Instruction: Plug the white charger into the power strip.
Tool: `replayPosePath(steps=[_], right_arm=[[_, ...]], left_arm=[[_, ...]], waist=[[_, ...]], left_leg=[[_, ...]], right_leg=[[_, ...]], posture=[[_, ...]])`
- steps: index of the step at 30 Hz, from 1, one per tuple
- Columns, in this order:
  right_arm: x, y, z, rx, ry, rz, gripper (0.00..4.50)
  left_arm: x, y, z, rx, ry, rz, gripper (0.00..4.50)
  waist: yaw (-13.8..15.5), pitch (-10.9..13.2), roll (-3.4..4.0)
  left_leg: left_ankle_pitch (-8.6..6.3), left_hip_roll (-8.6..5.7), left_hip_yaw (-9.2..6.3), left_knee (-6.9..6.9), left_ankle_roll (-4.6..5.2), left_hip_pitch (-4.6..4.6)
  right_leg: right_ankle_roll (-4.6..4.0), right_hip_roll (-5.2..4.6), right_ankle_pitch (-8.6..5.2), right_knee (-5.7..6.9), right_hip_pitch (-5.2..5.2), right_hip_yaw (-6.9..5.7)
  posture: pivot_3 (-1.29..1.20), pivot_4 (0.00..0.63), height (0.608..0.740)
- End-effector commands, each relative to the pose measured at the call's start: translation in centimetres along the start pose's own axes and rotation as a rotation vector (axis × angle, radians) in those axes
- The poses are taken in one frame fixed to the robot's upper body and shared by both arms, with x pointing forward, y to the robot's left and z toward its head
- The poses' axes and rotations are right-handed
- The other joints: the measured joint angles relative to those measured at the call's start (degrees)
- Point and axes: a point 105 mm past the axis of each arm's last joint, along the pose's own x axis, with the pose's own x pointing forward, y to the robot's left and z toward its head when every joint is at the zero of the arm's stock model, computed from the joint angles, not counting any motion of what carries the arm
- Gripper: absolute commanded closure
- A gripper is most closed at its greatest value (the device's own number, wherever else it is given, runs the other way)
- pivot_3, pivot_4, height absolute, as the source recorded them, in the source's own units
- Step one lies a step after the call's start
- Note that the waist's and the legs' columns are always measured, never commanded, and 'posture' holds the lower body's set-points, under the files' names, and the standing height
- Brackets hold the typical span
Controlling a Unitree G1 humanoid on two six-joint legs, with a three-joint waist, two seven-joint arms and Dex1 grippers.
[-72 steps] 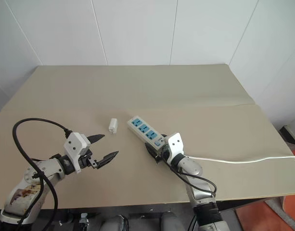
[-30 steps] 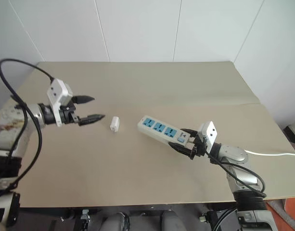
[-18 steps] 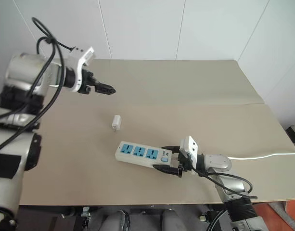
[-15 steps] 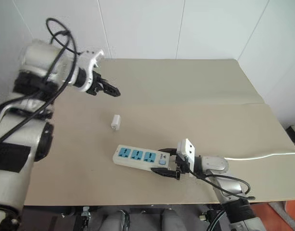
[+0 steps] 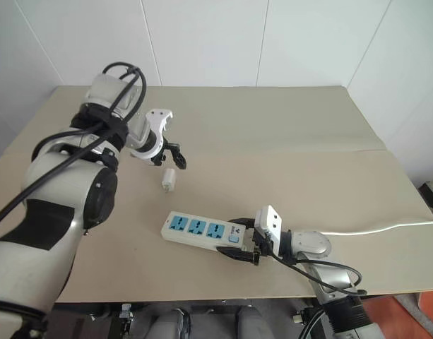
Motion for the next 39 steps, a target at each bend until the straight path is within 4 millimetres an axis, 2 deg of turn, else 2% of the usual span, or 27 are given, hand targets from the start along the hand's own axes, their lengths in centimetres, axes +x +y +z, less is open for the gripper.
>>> replayPosePath(steps=[1,6,8,10,18,23,26,29,31,34,39], right_arm=[[0.1,0.2,1.4,-0.041,-0.033,-0.003,1.06],[0.1,0.2,1.4,-0.034,-0.030,-0.037,1.06],[0.1,0.3,1.4,-0.027,-0.033,-0.047,1.06],[0.1,0.3,1.5,-0.024,-0.033,-0.055,1.06],[-0.2,-0.2,1.4,-0.015,-0.028,-0.106,1.06],[-0.1,-0.8,1.3,-0.017,-0.032,-0.142,1.06],[0.2,-0.8,1.3,-0.010,-0.036,-0.145,1.06],[0.7,-0.6,0.9,-0.009,-0.037,-0.146,1.06],[0.9,-0.7,0.7,-0.008,-0.040,-0.152,1.06],[1.4,-0.6,0.5,0.001,-0.044,-0.151,1.06],[1.9,-0.5,0.5,0.003,-0.047,-0.129,1.06]], left_arm=[[0.4,0.5,0.5,-0.014,-0.045,0.041,0.00],[1.7,0.3,-0.3,-0.023,-0.027,0.029,0.00],[2.0,0.2,-0.4,-0.022,-0.030,0.029,0.38],[2.3,0.1,-0.4,-0.029,-0.037,0.021,0.88],[2.6,-0.2,-0.7,-0.033,-0.023,0.006,3.44],[1.7,-0.9,-0.2,0.052,-0.030,-0.086,3.51],[0.4,1.2,1.3,0.191,-0.105,-0.033,3.51],[-1.0,5.2,2.8,0.541,-0.192,0.051,3.51],[-1.5,6.9,3.0,0.641,-0.205,0.123,3.51],[-3.1,8.5,4.9,0.713,-0.395,0.207,3.51],[-4.9,8.6,6.8,0.769,-0.719,0.263,3.51]], waist=[[0.0,0.0,0.00],[0.2,0.0,0.00],[0.2,0.0,0.00],[0.1,0.0,0.00],[0.1,0.0,0.00],[0.1,0.0,0.00],[-0.2,0.0,0.00],[-1.0,0.0,0.00],[-1.2,0.0,0.01],[-0.4,0.0,0.00],[0.3,0.0,-0.01]], left_leg=[[0.00,-0.03,0.00,0.00,-0.01,-0.01],[0.01,-0.10,-0.01,0.01,-0.02,0.00],[0.01,-0.11,-0.01,0.01,-0.02,-0.01],[0.02,-0.12,-0.01,0.01,-0.03,0.00],[0.03,-0.14,-0.02,0.02,-0.04,0.03],[0.05,-0.19,-0.01,0.02,-0.08,0.04],[0.07,-0.20,-0.02,0.02,-0.12,0.04],[0.19,-0.19,0.00,-0.04,-0.31,0.13],[0.26,-0.14,0.03,-0.11,-0.43,0.23],[0.24,-0.14,0.01,-0.07,-0.39,0.22],[0.23,-0.09,-0.04,0.09,-0.37,0.11]], right_leg=[[0.00,-0.04,0.00,0.13,0.00,-0.01],[0.00,-0.11,0.00,0.21,0.00,-0.03],[0.00,-0.12,0.00,0.22,0.00,-0.04],[0.00,-0.12,0.00,0.23,0.00,-0.04],[0.00,-0.12,0.00,0.23,0.00,-0.04],[0.00,-0.13,0.00,0.23,0.02,-0.04],[0.00,-0.12,0.00,0.22,0.02,-0.04],[0.00,-0.09,0.00,0.19,0.01,-0.01],[-0.01,-0.05,-0.01,0.15,0.01,0.05],[0.00,-0.07,-0.01,0.13,0.05,0.04],[0.00,-0.11,0.00,0.20,0.03,-0.02]], posture=[[0.00,0.150,0.740],[0.00,0.150,0.740],[0.00,0.150,0.740],[0.00,0.150,0.740],[0.00,0.150,0.740],[0.00,0.150,0.740],[0.00,0.150,0.740],[0.00,0.150,0.740],[0.00,0.150,0.740],[0.00,0.150,0.740],[0.00,0.150,0.740]])
